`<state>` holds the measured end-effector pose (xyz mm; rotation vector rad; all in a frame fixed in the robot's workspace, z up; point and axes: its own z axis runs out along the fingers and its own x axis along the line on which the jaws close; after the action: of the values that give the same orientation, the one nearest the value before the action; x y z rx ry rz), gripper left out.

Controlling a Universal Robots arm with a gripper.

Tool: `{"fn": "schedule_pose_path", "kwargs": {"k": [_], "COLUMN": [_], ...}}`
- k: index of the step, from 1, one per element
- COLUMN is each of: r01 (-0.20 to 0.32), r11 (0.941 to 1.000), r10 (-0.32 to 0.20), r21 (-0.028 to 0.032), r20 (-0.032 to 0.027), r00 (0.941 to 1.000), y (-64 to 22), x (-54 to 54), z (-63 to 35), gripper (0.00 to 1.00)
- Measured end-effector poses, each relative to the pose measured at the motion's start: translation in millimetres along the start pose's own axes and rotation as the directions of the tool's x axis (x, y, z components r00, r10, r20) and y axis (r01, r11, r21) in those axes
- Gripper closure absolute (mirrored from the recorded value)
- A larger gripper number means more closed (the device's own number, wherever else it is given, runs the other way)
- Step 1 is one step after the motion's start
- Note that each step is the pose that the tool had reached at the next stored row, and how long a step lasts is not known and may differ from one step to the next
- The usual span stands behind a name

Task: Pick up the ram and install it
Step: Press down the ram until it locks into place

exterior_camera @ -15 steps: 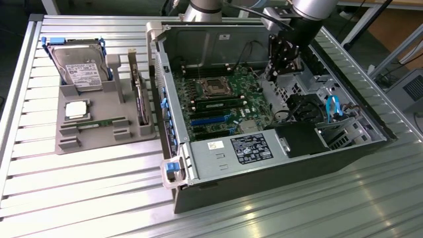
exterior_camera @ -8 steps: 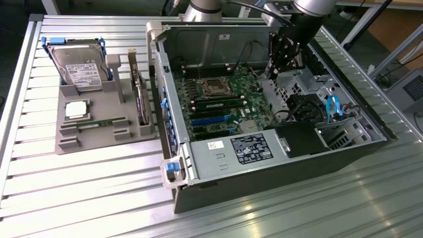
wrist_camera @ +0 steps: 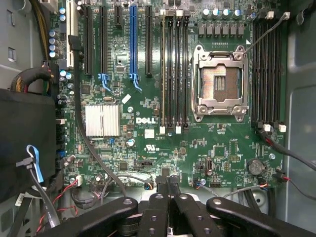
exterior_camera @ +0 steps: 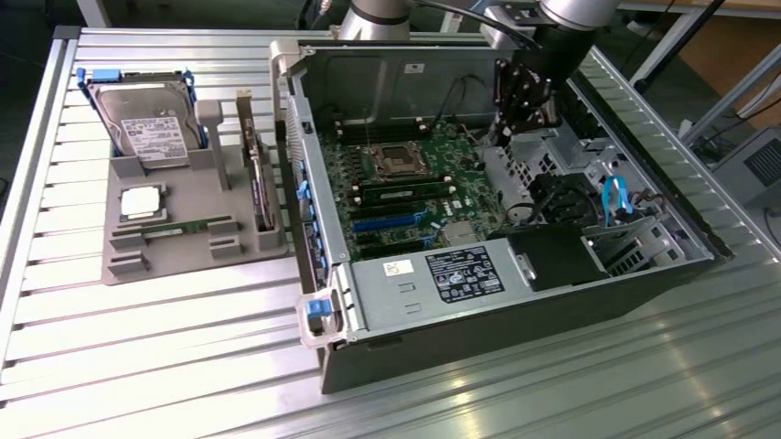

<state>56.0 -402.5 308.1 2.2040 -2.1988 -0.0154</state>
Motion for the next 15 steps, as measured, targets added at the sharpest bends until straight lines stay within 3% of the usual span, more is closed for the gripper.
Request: {"fn": "schedule_pose_path", "kwargs": {"k": [3, 5, 7, 10, 15], "r01": [0.0, 0.0, 0.0, 0.0, 0.0], "r11": [1.0, 1.0, 1.0, 1.0, 1.0], "r10": [0.0, 0.0, 0.0, 0.0, 0.0], "r21": [0.0001, 0.0001, 0.0001, 0.0001, 0.0], "r20": [0.0004, 0.0002, 0.0002, 0.0003, 0.0], "r00": [1.0, 1.0, 1.0, 1.0, 1.0], "y": [8.6, 23.5, 26.1, 39.8, 40.7], "x": [0.0, -0.2, -0.5, -0.6, -1.7], "z": [1.5, 5.9, 8.1, 12.6, 20.9], "gripper": [0.9, 0.9, 0.9, 0.9, 0.9]}}
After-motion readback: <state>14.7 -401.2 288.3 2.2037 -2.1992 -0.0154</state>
